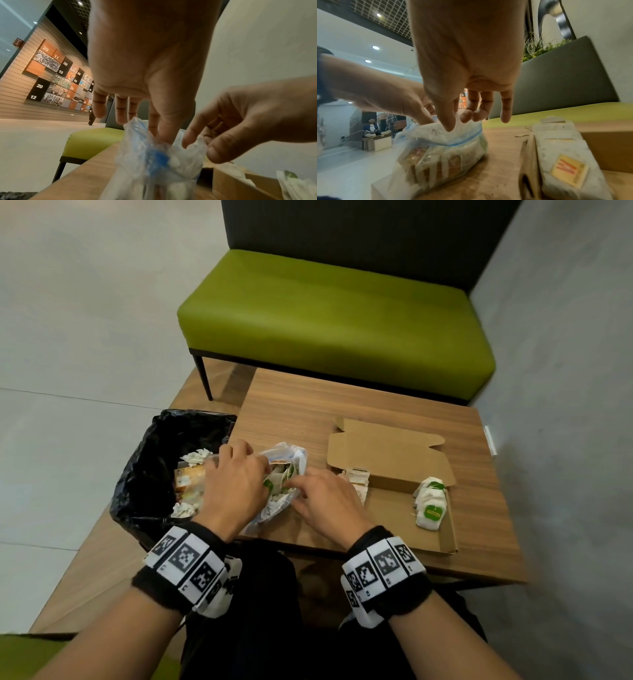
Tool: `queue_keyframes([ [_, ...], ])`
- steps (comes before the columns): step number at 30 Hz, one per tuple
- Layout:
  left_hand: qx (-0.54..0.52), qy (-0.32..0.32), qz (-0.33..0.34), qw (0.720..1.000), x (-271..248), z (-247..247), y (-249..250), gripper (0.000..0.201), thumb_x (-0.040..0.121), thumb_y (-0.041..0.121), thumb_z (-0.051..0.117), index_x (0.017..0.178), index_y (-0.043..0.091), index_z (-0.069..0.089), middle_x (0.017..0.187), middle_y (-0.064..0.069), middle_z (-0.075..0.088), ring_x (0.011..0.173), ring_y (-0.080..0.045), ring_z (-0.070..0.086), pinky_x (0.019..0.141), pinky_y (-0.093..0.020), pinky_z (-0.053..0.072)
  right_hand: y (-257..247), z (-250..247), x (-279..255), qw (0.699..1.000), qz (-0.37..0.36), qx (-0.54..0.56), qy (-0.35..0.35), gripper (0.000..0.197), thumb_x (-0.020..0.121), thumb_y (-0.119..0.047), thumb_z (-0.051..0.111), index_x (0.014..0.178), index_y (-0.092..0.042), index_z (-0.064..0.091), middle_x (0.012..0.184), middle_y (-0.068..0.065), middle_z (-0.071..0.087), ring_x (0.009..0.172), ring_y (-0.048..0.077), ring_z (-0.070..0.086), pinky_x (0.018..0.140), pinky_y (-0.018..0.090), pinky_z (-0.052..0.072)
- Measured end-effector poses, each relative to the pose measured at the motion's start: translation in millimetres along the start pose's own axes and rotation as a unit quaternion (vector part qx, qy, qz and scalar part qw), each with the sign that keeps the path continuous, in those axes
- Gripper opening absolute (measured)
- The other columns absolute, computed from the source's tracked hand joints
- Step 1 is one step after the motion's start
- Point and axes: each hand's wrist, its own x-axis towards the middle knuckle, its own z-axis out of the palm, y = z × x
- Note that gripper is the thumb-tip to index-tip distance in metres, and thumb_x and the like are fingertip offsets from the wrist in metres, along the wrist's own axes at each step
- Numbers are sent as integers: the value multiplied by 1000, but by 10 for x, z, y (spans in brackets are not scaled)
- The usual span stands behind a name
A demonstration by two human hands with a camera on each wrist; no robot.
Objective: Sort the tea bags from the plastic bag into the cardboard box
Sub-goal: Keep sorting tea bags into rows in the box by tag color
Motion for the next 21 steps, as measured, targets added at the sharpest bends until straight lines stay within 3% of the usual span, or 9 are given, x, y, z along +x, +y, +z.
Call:
queue_keyframes([
  [4, 25, 9, 17, 999, -3, 64, 62, 22, 86, 33, 65, 106, 26, 70, 129, -5, 49, 119, -27, 43, 92, -46, 42, 27, 26, -31, 1000, 15, 5, -7, 20, 97, -31, 58, 112, -28, 70, 104, -7, 62, 104, 18, 58, 92, 42, 42],
  [9, -19, 24, 23, 999, 0, 41, 94, 14, 88, 31, 64, 94, 24, 74, 133, -2, 54, 121, -26, 45, 90, -43, 41, 44, 9, -95, 999, 17, 27, -6, 20, 96, -32, 60, 113, -28, 70, 100, -9, 60, 100, 16, 58, 92, 41, 46],
  [13, -103, 34, 41, 993, -77, -106, 23, 11, 88, 34, 69, 92, 24, 73, 140, -2, 53, 129, -25, 42, 97, -46, 41, 89, -58, -139, 996, 24, 79, 15, 27, 95, -33, 59, 121, -29, 67, 101, -9, 59, 92, 11, 54, 75, 27, 43],
  [15, -120, 27, 55, 991, -116, -206, -26, 11, 87, 36, 71, 89, 25, 72, 140, -1, 54, 130, -24, 43, 98, -48, 41, 111, -106, -168, 990, 29, 123, 69, 34, 92, -37, 62, 125, -30, 63, 102, -10, 55, 93, 8, 52, 75, 23, 43],
  [18, -167, -10, 111, 980, -168, -347, -67, 11, 86, 37, 72, 86, 26, 71, 129, 6, 62, 121, -19, 51, 97, -46, 45, 105, -211, -215, 982, -2, 158, 108, 43, 89, -41, 66, 130, -29, 59, 110, -10, 49, 107, 7, 47, 87, 24, 44],
  [21, -236, -49, 158, 958, -213, -468, -44, 10, 84, 37, 73, 86, 27, 71, 96, 9, 72, 93, -11, 64, 84, -38, 51, 98, -280, -277, 981, -30, 173, 81, 31, 88, -41, 68, 116, -27, 68, 106, -11, 57, 101, 7, 52, 86, 30, 47],
])
